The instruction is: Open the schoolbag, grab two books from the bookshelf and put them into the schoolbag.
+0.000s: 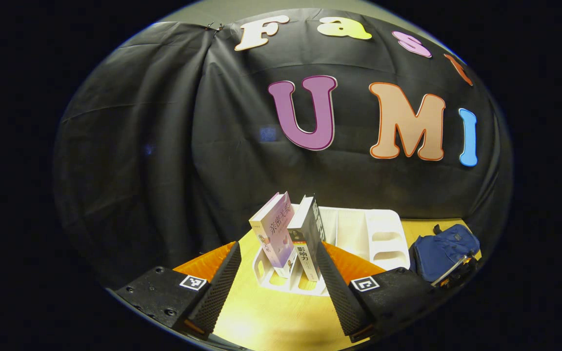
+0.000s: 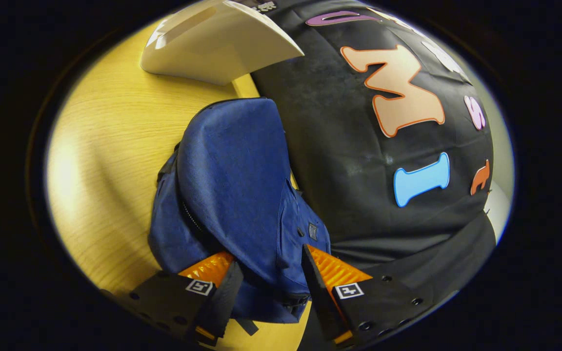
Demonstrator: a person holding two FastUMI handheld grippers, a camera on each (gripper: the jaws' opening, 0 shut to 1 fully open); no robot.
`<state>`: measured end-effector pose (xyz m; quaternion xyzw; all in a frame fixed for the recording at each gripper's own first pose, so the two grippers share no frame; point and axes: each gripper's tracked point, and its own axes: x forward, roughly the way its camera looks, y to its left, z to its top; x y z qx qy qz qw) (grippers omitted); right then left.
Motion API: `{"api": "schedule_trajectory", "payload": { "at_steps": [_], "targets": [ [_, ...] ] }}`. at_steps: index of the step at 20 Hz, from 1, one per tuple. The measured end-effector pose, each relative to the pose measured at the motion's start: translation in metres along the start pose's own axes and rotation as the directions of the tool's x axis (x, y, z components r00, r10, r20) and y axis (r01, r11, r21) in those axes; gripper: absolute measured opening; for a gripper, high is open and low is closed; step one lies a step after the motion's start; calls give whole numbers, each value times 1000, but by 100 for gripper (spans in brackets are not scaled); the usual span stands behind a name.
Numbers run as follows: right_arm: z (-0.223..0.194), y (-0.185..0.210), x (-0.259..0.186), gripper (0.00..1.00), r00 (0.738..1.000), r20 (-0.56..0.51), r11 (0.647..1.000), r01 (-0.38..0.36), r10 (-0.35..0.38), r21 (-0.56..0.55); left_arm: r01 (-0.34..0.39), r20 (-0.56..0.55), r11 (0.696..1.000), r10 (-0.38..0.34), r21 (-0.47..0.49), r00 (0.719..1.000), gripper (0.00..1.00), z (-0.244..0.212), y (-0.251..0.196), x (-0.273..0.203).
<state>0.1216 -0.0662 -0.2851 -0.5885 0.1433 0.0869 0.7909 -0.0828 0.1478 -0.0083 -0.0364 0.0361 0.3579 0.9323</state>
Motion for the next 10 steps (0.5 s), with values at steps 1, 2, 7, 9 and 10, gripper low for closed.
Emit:
{"api": "schedule_trajectory", "payload": {
  "at_steps": [1,2,7,9,10],
  "targets": [
    [-1,4,5,84,1000,5,1000,-10,10,5,0,-3,1000,0,-1,1000,92,-1,-1,1],
    [-1,6,7,77,1000,6,1000,-14,14,2,0,-7,1000,0,-2,1000,91,-2,-2,2],
    [0,16,16,55,999,5,999,-39,39,5,17,-30,1000,-17,-4,999,91,-6,-8,12],
    [9,5,12,33,1000,13,1000,-14,14,4,28,-37,1000,-28,-2,999,91,-6,-12,18],
    [10,-1,16,25,1000,18,1000,0,0,9,34,-43,999,-34,0,998,91,-6,-13,22]
  ]
}}
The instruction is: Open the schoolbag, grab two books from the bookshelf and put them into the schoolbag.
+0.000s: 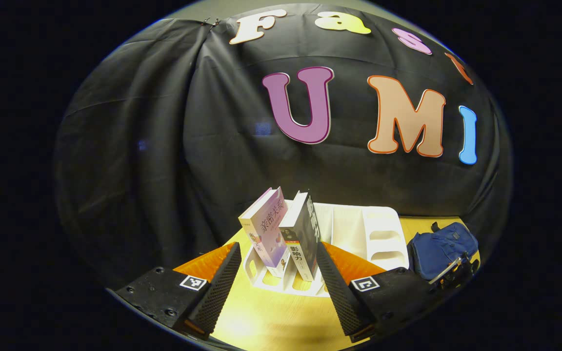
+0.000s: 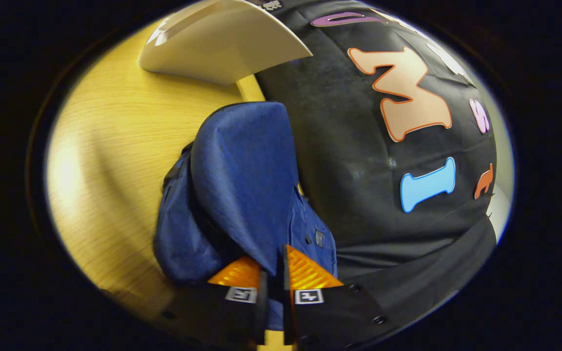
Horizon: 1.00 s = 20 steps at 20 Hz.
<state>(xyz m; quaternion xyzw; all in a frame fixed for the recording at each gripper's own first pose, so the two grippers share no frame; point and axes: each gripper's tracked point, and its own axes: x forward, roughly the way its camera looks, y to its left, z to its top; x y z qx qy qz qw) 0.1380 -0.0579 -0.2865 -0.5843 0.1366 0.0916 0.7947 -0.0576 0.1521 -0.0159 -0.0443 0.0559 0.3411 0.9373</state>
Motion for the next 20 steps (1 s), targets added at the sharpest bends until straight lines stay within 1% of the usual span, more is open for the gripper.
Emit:
{"api": "schedule_trajectory", "payload": {
  "at_steps": [1,2,3,4,6,7,9,10,12,13,14,17,20],
  "targets": [
    [1,-2,0,17,1000,-3,1000,1,-1,17,4,-6,1000,-4,1,1000,91,-1,0,3],
    [-1,-3,-1,11,1000,-8,999,1,0,37,7,-5,1000,-7,-1,1000,89,-1,0,8],
    [0,-6,-1,18,1000,-13,998,0,0,56,13,-7,1000,-13,-3,1000,92,-2,0,11],
    [0,-11,-1,11,1000,-16,998,5,-4,70,19,-17,1000,-20,-8,1000,91,-5,-2,17],
    [2,-17,0,10,1000,-17,994,5,-3,106,30,-37,999,-31,-22,999,92,-12,-2,26],
    [2,-23,-1,2,1000,-24,993,16,-13,118,33,-45,999,-34,-30,998,92,-15,-1,31],
    [4,-39,-1,0,999,-30,990,46,-42,133,38,-64,998,-41,-41,997,92,-22,-1,43],
    [5,-46,-2,9,998,-30,988,60,-56,144,38,-74,998,-41,-43,996,92,-24,-1,50],
    [5,-62,-3,9,996,-39,979,89,-83,186,46,-95,998,-50,-42,994,92,-31,-1,63],
    [3,-70,-3,0,995,-48,972,101,-93,214,55,-106,998,-59,-44,993,92,-34,-2,70],
    [3,-78,-3,9,993,-59,965,115,-104,237,65,-118,997,-70,-49,991,92,-37,-5,77],
    [4,-96,0,10,988,-82,952,147,-129,270,88,-152,995,-94,-49,984,92,-45,-12,94],
    [4,-102,2,9,987,-97,949,148,-125,280,105,-187,994,-106,-18,977,92,-47,-18,110]
  ]
}}
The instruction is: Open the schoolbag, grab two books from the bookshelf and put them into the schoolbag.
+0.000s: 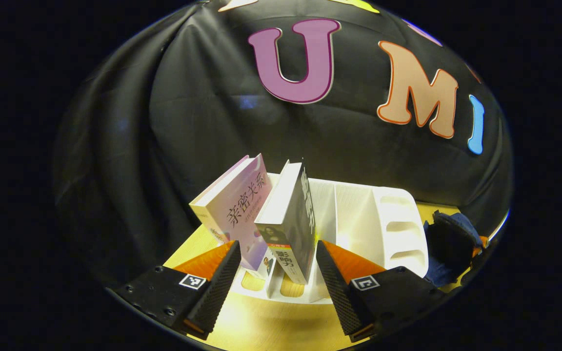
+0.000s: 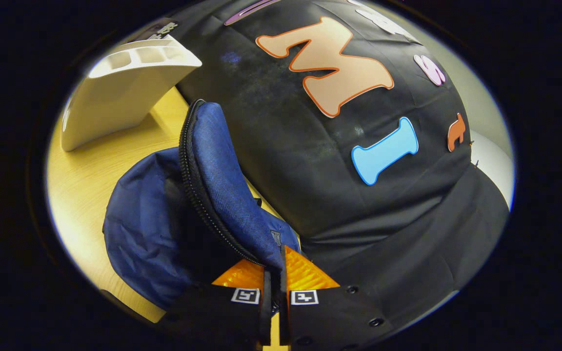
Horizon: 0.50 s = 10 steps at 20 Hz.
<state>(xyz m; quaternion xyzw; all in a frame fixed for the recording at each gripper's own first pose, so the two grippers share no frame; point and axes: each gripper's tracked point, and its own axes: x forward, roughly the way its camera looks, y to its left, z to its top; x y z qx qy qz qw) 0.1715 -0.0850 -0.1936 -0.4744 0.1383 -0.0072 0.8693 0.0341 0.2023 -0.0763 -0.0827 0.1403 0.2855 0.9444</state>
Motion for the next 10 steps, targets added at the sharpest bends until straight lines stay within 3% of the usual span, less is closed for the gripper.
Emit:
{"api": "schedule_trajectory", "payload": {
  "at_steps": [10],
  "targets": [
    [-2,-12,-4,9,1000,-10,999,-2,2,33,22,-127,996,-11,86,992,90,16,-6,35]
  ]
}}
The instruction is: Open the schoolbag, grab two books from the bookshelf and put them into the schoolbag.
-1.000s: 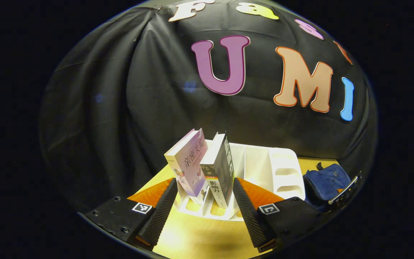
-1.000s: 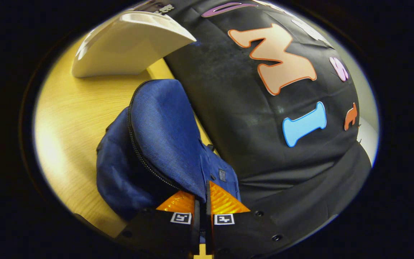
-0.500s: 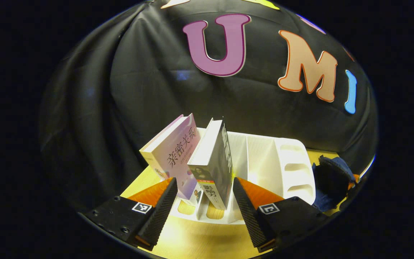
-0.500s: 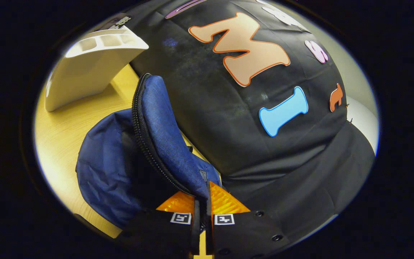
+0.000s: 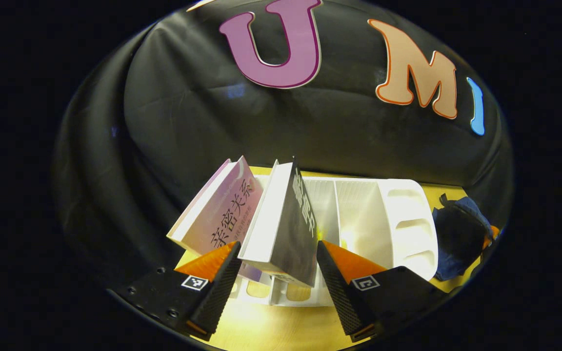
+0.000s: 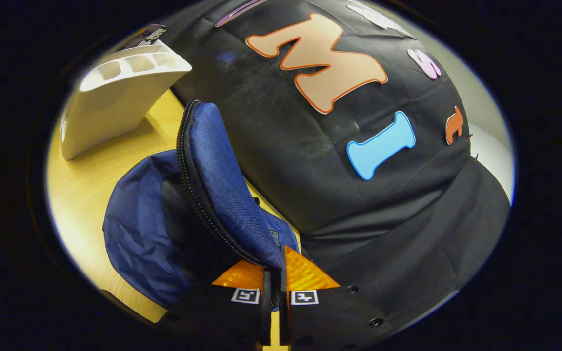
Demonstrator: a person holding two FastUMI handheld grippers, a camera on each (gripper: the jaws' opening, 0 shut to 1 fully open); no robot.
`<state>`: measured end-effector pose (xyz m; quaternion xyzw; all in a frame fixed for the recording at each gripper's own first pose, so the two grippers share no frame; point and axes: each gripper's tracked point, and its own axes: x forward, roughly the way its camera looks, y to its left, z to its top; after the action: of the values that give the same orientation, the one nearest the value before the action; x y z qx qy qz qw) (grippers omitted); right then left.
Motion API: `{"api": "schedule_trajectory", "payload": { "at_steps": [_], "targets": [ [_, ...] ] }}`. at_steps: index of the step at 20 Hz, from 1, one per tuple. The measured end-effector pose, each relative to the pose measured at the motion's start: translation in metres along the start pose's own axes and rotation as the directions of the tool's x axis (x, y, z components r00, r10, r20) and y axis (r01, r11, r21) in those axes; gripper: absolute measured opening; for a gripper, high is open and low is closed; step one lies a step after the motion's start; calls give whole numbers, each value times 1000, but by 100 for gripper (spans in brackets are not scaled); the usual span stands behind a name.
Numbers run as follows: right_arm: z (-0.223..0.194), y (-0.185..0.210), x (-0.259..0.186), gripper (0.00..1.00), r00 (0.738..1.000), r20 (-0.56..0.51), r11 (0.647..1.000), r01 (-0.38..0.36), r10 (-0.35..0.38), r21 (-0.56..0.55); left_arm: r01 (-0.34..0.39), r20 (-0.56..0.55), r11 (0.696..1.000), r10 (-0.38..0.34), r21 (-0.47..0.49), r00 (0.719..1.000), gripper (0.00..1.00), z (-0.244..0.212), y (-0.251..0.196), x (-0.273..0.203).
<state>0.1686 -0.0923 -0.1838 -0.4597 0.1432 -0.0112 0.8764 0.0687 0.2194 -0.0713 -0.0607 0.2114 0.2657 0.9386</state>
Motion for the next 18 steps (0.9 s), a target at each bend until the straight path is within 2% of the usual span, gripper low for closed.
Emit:
{"api": "schedule_trajectory", "payload": {
  "at_steps": [6,10,13,18],
  "targets": [
    [-3,-2,-1,9,1000,-5,1000,-2,2,20,37,-144,999,-34,15,989,89,6,-2,12],
    [-5,-1,-2,9,1000,-11,1000,2,-2,23,99,-248,995,-96,2,964,86,11,-12,18],
    [-5,-2,-2,10,1000,-10,1000,-6,7,29,155,-308,987,-138,33,941,86,14,-21,23],
    [-6,-9,-2,10,1000,-7,999,-2,3,46,199,-406,976,-145,93,902,79,17,-22,38]
  ]
}}
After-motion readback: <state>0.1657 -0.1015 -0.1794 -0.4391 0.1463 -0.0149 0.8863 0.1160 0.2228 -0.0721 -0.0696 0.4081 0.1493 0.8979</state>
